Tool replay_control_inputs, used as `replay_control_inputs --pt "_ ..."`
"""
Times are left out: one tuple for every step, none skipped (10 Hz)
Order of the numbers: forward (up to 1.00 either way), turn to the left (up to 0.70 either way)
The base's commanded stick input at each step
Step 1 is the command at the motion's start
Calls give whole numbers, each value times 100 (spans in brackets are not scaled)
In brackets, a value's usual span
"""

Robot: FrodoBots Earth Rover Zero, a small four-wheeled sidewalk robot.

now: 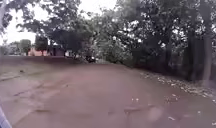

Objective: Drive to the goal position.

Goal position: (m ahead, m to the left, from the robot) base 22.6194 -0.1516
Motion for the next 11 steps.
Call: replay_control_inputs --pt "70 0" --pt "70 0" --pt "70 0" --pt "70 0" --pt "70 -35" --pt "70 -35" --pt "70 -35" --pt "70 -35" --pt "70 0" --pt "70 0" --pt "70 0"
